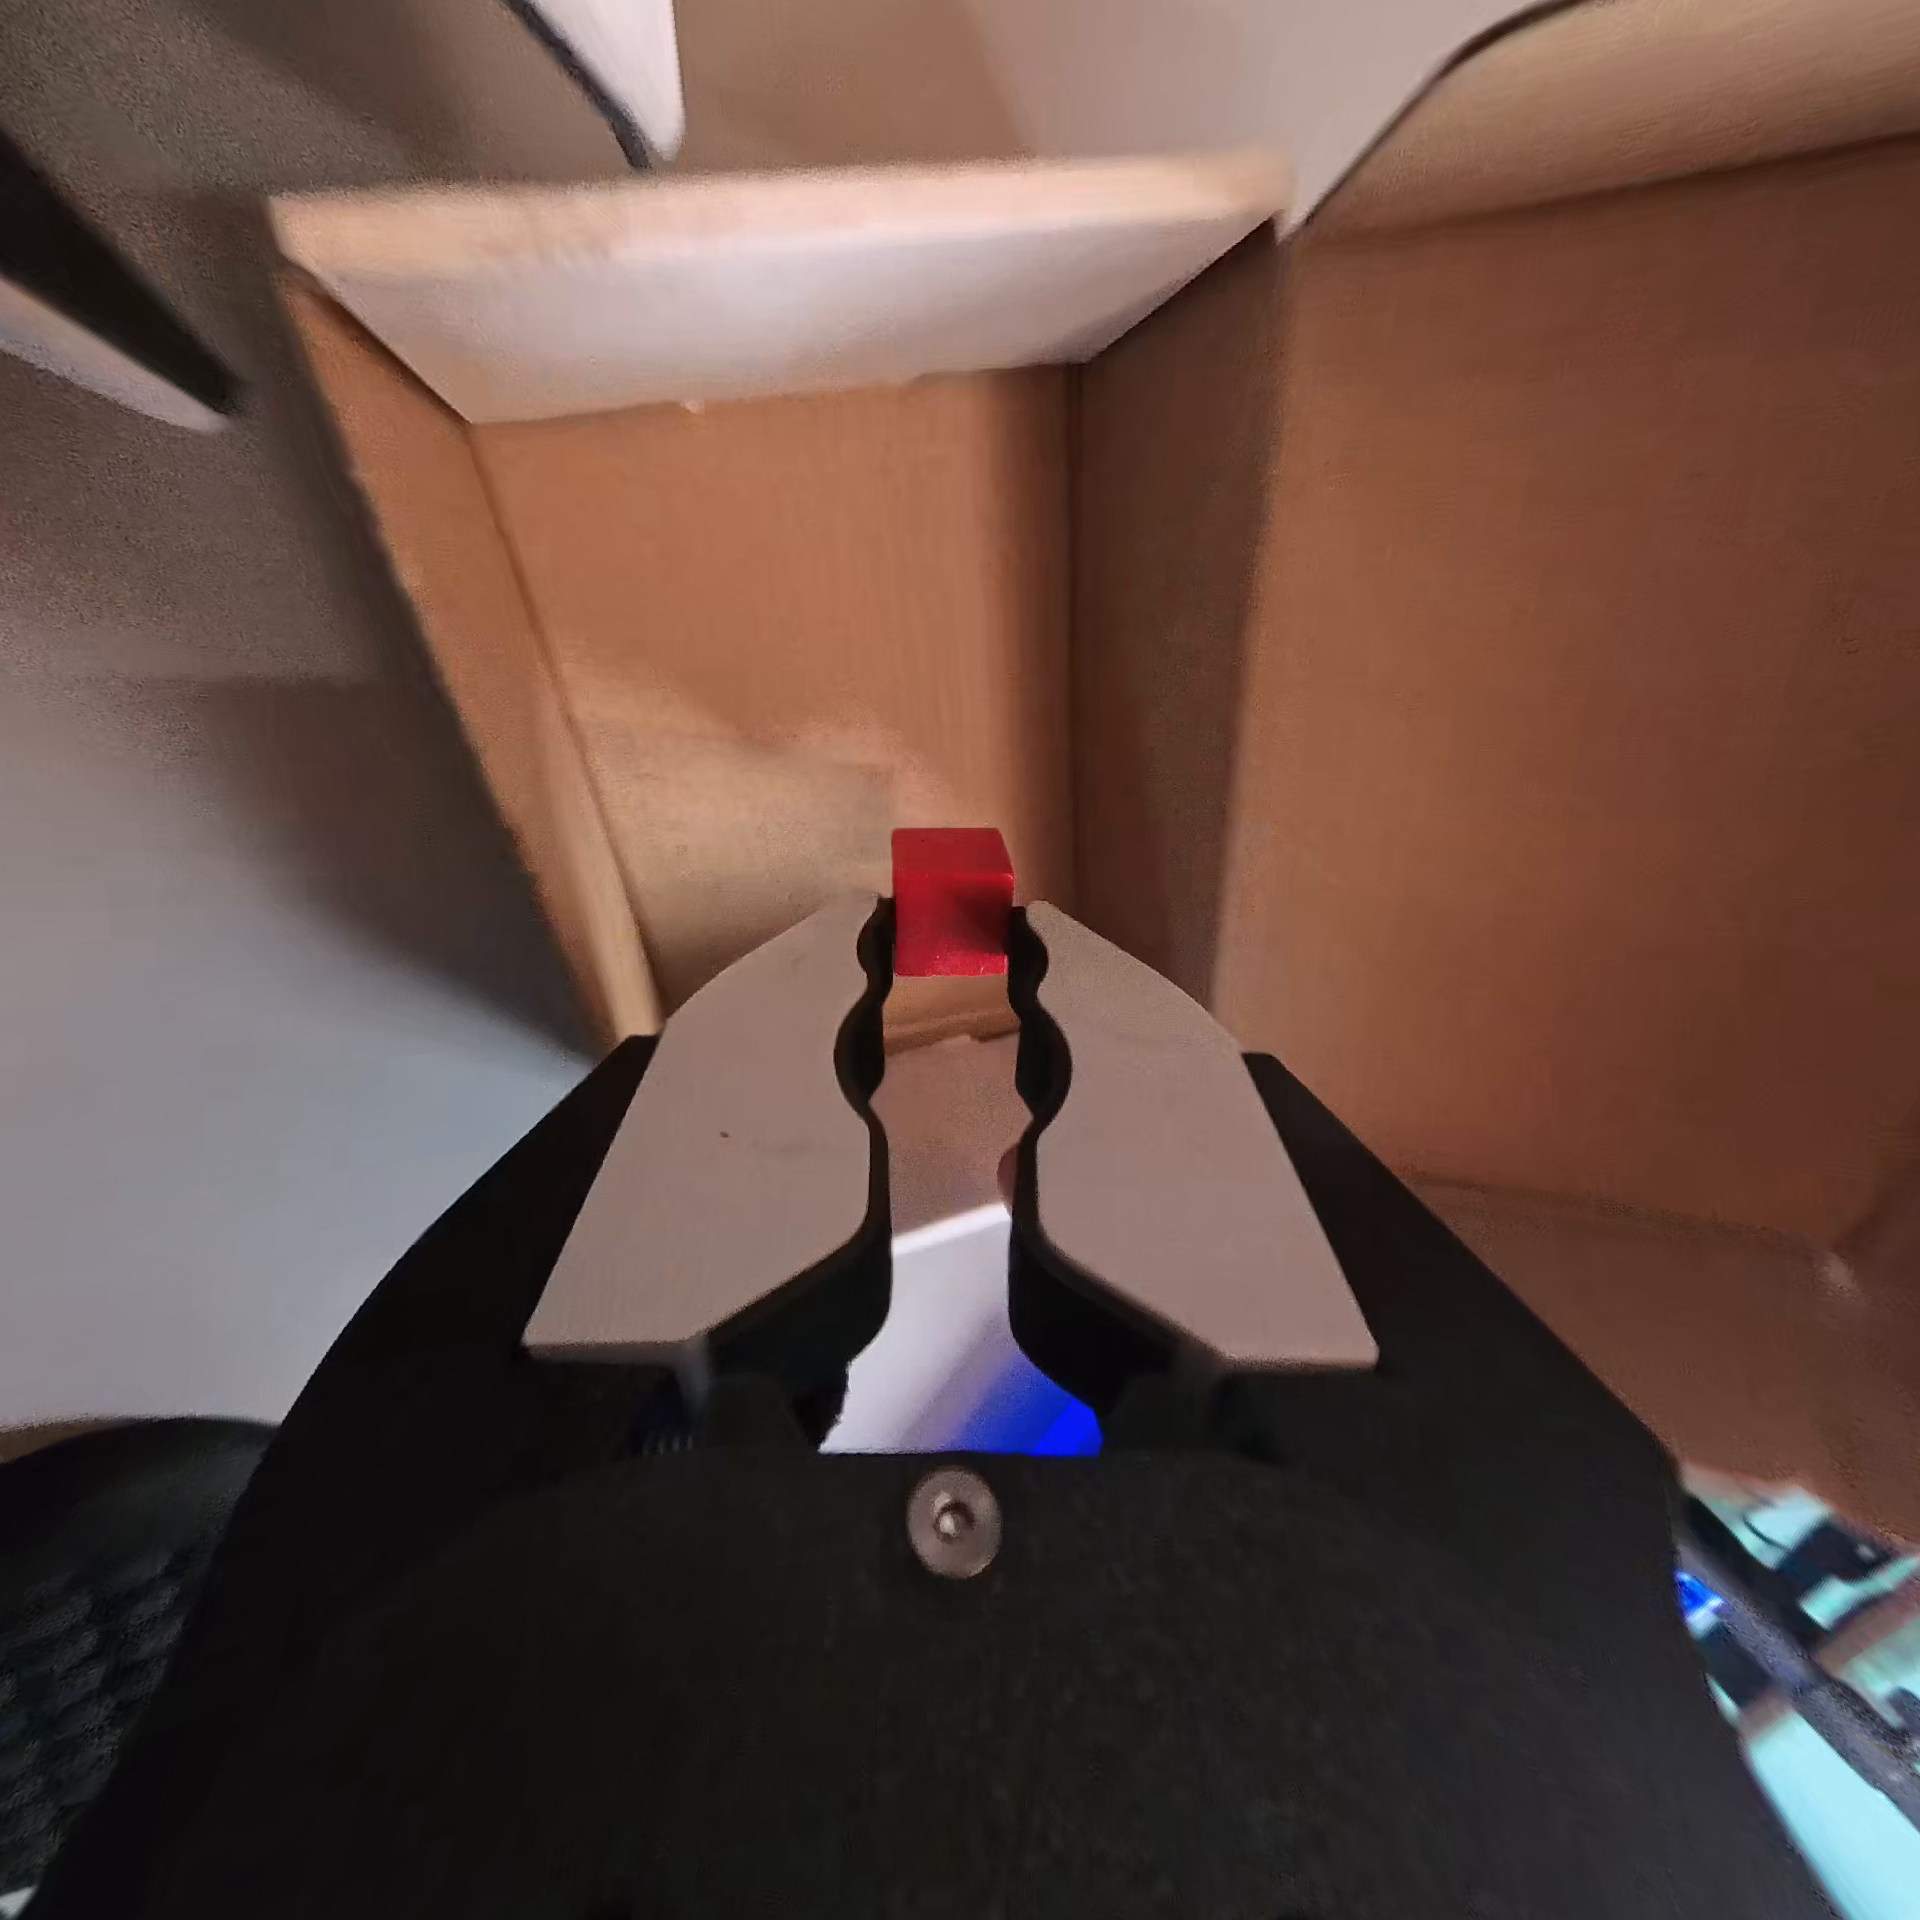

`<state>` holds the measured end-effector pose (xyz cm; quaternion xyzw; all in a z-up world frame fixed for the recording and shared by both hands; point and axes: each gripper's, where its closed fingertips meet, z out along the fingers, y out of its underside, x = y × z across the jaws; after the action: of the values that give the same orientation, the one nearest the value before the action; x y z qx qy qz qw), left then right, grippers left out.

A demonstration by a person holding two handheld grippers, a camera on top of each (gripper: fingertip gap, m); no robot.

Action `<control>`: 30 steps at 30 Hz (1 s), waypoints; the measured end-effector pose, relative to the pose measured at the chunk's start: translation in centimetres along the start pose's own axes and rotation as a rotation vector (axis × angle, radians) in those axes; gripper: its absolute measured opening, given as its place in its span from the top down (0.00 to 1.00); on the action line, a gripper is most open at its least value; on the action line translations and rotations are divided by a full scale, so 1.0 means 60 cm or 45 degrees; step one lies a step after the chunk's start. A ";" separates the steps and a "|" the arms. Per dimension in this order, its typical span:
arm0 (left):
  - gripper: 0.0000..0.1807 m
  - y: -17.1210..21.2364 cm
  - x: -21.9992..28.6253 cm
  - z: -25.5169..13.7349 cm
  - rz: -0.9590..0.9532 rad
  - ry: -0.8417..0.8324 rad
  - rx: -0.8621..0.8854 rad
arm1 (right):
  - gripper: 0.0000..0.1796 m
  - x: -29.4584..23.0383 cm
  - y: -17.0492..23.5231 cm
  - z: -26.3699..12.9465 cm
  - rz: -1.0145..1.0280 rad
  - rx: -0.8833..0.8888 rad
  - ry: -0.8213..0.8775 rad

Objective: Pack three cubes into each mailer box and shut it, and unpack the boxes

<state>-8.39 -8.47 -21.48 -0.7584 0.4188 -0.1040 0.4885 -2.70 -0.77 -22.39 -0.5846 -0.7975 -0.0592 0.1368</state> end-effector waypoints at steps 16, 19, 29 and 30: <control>0.72 -0.006 -0.001 -0.002 -0.024 0.020 0.029 | 0.88 0.164 0.493 -0.111 0.596 -0.383 0.193; 0.72 -0.006 -0.002 -0.002 -0.025 0.021 0.034 | 0.88 0.149 0.559 -0.052 0.683 -0.421 0.097; 0.73 -0.008 -0.004 -0.001 -0.052 0.038 0.062 | 0.88 0.147 0.625 0.035 0.729 -0.477 0.012; 0.73 -0.008 -0.004 -0.001 -0.053 0.038 0.062 | 0.88 0.145 0.624 0.038 0.733 -0.459 0.000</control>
<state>-8.33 -8.24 -21.01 -0.7532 0.4076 -0.1356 0.4981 30.03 19.38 -24.50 -0.8005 -0.5764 -0.1583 0.0424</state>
